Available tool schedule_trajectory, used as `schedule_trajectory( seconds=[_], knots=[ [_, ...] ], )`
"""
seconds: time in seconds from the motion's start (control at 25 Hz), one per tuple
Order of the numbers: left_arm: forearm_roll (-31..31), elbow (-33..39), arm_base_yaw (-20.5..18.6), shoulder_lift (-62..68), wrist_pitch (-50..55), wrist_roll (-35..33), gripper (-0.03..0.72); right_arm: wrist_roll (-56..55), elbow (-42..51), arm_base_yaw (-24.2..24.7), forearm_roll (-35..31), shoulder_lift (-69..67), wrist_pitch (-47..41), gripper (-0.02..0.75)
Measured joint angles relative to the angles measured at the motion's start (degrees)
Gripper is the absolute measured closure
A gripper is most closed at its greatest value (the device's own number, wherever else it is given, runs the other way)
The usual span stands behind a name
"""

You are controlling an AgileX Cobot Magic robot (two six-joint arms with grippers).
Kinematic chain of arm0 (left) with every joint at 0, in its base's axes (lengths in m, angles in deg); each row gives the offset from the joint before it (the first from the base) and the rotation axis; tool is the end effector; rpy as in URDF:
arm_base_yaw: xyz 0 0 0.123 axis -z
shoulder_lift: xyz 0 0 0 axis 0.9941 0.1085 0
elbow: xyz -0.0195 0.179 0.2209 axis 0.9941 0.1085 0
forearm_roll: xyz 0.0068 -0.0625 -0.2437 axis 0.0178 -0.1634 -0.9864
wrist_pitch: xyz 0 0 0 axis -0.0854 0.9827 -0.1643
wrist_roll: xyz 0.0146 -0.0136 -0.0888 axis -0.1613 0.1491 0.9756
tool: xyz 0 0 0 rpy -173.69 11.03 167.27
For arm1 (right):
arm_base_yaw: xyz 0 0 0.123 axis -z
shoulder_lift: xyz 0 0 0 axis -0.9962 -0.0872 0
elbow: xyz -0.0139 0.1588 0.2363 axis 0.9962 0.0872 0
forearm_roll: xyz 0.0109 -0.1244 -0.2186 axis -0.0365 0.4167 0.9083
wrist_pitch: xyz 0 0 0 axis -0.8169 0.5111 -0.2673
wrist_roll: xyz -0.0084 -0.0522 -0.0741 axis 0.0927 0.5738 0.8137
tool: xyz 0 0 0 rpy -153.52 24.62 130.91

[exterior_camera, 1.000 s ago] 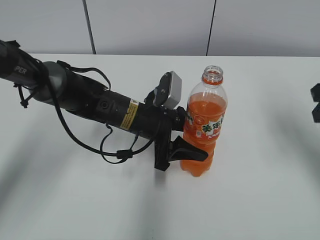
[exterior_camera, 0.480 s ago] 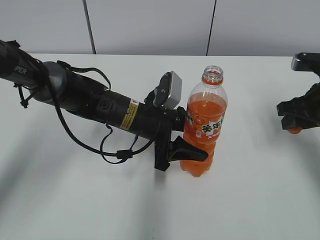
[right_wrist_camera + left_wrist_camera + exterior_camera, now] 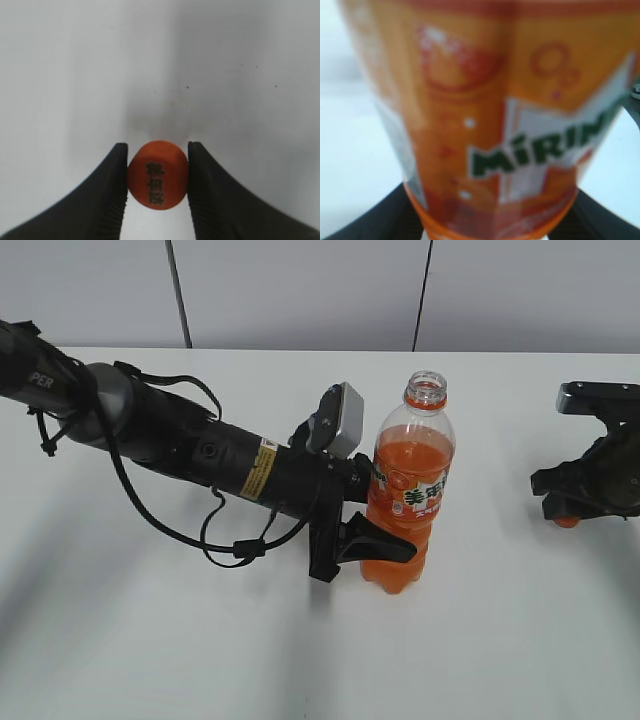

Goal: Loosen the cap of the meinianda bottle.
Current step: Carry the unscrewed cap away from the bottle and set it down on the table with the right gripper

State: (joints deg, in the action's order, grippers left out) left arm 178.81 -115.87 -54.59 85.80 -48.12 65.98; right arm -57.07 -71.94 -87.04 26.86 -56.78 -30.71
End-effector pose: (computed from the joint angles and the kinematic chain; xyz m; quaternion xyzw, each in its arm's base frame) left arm 0.3260 -0.2688 0.1004 0.6182 0.5757 -0.4055 0.3492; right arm 0.3223 0.0177 0.1235 -0.0435 0.9793 0.0331 0.1948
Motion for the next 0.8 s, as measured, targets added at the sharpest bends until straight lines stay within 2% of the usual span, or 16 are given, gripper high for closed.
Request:
schedule_trajectory(
  seconds=[0.6,0.68,0.8],
  knots=[
    [0.00,0.00,0.00,0.00,-0.30,0.00,0.279,3.11,0.00,0.00,-3.32,-2.77,1.27,0.456],
    [0.00,0.00,0.00,0.00,-0.30,0.00,0.279,3.50,0.00,0.00,-3.32,-2.82,0.85,0.414],
    [0.00,0.00,0.00,0.00,-0.35,0.00,0.279,3.68,0.00,0.00,-3.32,-2.82,0.74,0.290]
  ],
)
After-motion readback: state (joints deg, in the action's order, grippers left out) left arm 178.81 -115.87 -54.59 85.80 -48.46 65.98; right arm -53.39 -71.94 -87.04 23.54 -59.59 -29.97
